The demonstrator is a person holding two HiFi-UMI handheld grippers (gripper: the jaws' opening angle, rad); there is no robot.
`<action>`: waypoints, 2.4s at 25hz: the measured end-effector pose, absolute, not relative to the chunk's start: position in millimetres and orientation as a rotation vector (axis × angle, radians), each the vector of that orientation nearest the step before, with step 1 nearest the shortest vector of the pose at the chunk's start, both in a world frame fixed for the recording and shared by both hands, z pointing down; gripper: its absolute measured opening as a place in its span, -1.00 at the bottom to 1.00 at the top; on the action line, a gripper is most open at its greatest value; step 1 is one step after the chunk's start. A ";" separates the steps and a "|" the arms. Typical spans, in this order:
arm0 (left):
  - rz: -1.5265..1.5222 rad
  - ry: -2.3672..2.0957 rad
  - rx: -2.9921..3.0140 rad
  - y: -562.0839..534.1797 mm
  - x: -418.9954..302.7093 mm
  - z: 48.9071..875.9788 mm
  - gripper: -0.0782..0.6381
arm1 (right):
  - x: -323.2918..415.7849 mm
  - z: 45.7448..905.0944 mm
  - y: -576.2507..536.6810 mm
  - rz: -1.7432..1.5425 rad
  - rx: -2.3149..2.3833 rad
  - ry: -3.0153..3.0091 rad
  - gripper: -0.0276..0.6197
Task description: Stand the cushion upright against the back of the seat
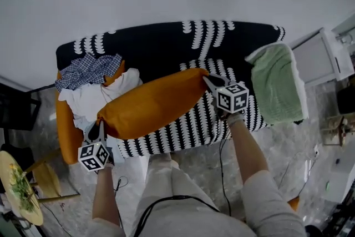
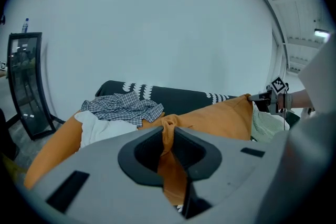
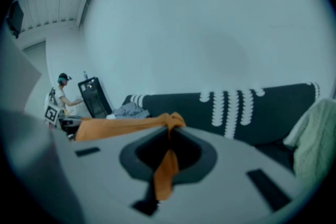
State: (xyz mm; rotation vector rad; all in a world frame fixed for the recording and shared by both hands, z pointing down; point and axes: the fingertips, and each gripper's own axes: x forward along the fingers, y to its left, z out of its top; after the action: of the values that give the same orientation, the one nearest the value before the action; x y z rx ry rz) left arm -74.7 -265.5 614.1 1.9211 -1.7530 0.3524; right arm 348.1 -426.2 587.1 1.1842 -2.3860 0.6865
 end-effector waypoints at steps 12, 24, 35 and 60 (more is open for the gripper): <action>0.333 -1.613 2.043 -396.3 -7.7 617.2 -0.59 | 438.7 586.0 -474.7 0.756 1.410 -2.245 -0.82; 0.330 -1.572 2.048 -498.5 -12.0 627.7 -0.59 | 433.7 599.0 -550.7 0.806 1.438 -2.201 -0.82; 0.222 -1.601 1.968 -560.0 -30.6 637.1 -0.59 | 411.2 609.2 -601.5 0.822 1.476 -2.196 -0.82; 0.413 -1.785 2.026 -581.3 -43.1 656.5 -0.20 | 413.9 647.4 -629.3 0.778 1.568 -2.091 -0.16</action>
State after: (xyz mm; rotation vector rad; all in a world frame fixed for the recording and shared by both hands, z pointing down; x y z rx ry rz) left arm -43.1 -581.3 656.5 2.0264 -1.7850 0.4135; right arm 413.9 -629.3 647.4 1.5685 -2.0907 0.7781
